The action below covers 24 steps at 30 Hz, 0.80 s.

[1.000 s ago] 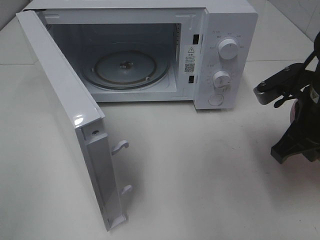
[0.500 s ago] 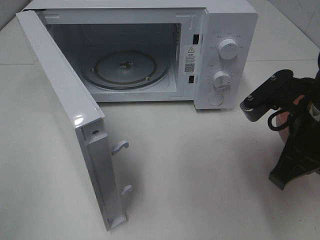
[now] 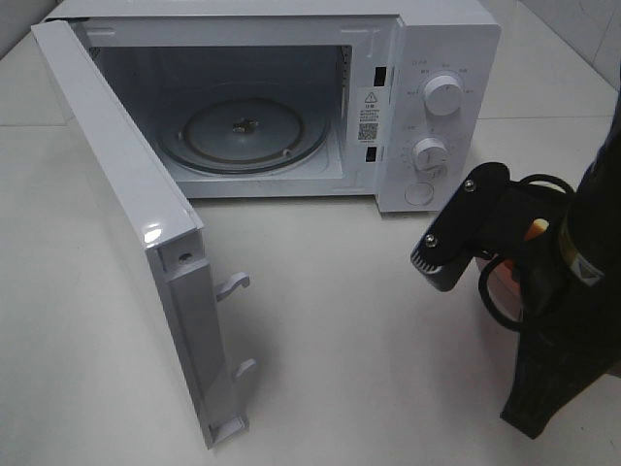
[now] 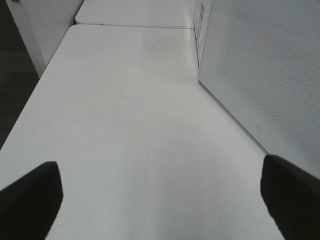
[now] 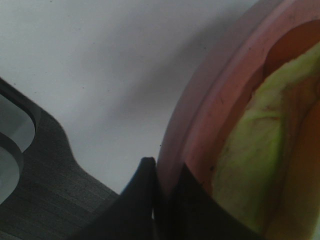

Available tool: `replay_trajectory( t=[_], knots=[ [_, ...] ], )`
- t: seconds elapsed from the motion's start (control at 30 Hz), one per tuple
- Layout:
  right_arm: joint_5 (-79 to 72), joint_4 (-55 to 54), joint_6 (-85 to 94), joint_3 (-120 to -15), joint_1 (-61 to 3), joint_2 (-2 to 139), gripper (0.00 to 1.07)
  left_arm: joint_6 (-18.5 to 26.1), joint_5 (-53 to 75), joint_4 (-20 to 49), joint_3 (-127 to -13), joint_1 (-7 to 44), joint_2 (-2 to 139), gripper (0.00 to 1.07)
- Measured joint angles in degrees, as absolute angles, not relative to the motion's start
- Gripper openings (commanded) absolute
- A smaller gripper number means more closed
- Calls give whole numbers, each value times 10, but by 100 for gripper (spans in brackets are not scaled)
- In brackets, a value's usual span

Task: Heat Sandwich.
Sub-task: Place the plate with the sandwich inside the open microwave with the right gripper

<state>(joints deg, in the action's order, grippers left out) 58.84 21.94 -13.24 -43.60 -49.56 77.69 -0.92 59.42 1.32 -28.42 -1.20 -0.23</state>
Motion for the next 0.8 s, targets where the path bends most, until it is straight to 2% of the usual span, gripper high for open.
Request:
replay_trajectory(
  t=[0.3, 0.8],
  knots=[
    [591, 219, -74, -435, -545, 777, 0, -9, 594, 13, -284, -12, -2, 101],
    [555, 237, 88, -435, -548, 777, 1, -9, 594, 13, -284, -12, -2, 101]
  ],
)
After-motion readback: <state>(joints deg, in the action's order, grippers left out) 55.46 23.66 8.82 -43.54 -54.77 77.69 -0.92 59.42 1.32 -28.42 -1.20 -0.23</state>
